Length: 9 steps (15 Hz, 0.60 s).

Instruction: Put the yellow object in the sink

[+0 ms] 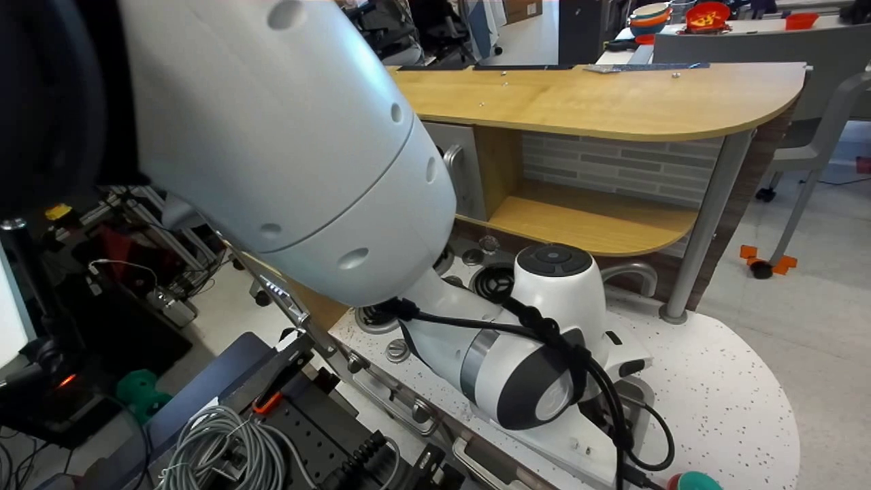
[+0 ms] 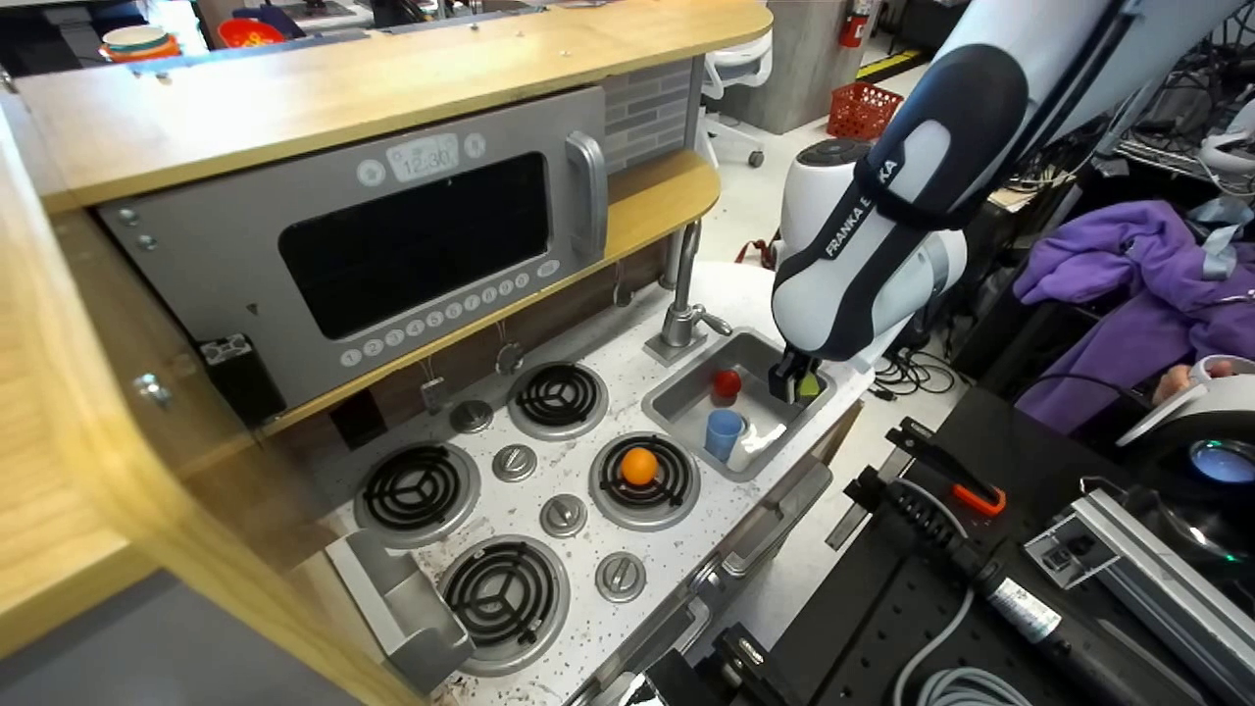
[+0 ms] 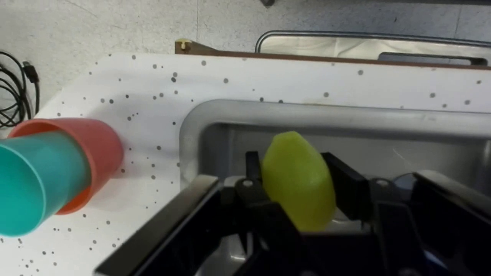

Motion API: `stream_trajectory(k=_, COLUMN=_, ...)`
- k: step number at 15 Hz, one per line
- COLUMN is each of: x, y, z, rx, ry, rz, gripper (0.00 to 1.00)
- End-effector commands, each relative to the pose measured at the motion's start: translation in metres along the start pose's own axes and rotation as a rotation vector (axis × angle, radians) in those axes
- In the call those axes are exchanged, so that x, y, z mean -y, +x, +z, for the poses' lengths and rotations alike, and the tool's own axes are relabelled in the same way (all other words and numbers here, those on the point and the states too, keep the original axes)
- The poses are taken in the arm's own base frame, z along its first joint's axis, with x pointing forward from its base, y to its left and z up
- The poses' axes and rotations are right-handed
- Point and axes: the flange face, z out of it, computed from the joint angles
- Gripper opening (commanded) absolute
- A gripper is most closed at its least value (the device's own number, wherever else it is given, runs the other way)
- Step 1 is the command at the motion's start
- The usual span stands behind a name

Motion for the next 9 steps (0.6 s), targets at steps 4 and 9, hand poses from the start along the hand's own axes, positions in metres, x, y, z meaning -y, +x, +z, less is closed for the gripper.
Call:
stream_trajectory(k=4, x=0.007, y=0.031, z=0.029, rx=0.032, ry=-0.057, rz=0.04, gripper=0.18)
stream_trajectory(k=9, x=0.02, y=0.044, z=0.055, rx=0.099, ry=-0.07, rz=0.081, gripper=0.18)
